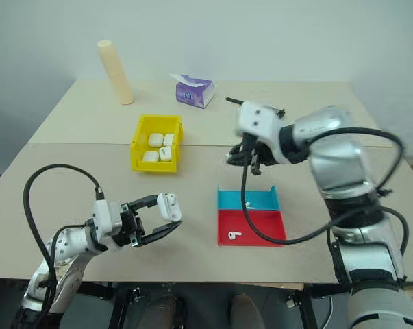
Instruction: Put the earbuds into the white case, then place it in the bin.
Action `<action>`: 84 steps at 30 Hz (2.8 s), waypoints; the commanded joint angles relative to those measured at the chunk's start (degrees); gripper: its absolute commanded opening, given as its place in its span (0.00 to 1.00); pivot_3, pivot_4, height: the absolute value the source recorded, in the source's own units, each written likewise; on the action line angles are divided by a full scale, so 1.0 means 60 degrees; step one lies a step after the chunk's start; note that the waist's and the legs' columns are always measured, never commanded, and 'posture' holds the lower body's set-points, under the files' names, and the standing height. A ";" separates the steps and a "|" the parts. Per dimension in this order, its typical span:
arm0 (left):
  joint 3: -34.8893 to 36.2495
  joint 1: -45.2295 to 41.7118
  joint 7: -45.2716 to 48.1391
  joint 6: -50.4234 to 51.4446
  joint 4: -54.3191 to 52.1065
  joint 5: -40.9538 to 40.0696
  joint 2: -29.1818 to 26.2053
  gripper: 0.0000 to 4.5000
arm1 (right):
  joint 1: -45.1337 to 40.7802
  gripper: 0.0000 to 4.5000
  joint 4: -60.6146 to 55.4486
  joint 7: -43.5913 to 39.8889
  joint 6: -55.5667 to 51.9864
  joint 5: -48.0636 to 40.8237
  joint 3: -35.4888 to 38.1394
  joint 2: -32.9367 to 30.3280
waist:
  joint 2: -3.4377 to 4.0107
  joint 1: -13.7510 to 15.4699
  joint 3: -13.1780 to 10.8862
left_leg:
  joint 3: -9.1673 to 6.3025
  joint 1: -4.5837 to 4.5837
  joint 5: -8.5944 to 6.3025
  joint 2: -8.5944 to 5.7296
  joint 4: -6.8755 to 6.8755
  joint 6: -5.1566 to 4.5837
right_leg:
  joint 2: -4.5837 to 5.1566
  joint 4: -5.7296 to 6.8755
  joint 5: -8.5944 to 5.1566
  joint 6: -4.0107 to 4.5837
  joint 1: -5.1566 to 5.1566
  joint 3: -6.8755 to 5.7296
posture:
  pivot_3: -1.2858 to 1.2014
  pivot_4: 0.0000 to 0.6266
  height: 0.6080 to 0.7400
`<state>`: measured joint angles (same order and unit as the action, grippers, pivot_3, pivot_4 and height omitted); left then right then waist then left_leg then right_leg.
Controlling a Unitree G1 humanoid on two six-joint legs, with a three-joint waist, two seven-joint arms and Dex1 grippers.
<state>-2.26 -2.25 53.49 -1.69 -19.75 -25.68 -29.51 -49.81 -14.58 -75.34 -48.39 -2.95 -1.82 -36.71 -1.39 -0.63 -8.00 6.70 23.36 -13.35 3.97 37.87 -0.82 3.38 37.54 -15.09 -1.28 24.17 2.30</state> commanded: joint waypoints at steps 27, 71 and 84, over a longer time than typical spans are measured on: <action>-0.0405 -0.1966 0.0572 0.1228 -0.0121 -0.1206 0.1067 0.62 | 0.4458 0.15 -0.4215 0.4209 -0.0371 -0.7472 0.2185 0.1761 | -0.0003 -0.0045 0.0001 | -0.0028 -0.0011 0.0002 -0.0007 0.0000 -0.0001 | -0.0011 -0.0002 -0.0003 -0.0011 -0.0020 0.0009 | 0.52 0.24 1.00; -0.1499 -0.3436 0.0123 0.0273 0.2176 0.1281 0.1906 0.62 | 0.2181 0.01 -0.3663 0.3920 0.1258 -0.6251 -0.0466 -0.1439 | -0.0008 -0.0005 -0.0002 | -0.0036 0.0017 0.0001 -0.0014 0.0002 -0.0003 | -0.0005 -0.0026 0.0002 -0.0021 -0.0011 0.0007 | 0.52 0.24 1.00; -0.1393 -0.3492 0.0016 0.0142 0.2083 0.1180 0.2138 0.62 | 0.2527 0.01 -0.3781 0.3922 0.2489 -0.3597 -0.1933 -0.1607 | -0.0008 -0.0010 -0.0002 | -0.0036 0.0016 0.0002 -0.0012 0.0005 -0.0004 | -0.0009 -0.0022 0.0003 -0.0023 -0.0009 0.0004 | 0.52 0.24 1.00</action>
<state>-11.19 -22.53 53.42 1.06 -5.44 -17.44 -17.13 -34.52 -36.33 -52.34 -34.96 -26.90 -13.20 -46.01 -1.44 -0.69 -8.01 6.49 23.46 -13.34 3.90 37.89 -0.84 3.33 37.41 -15.08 -1.42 24.13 2.32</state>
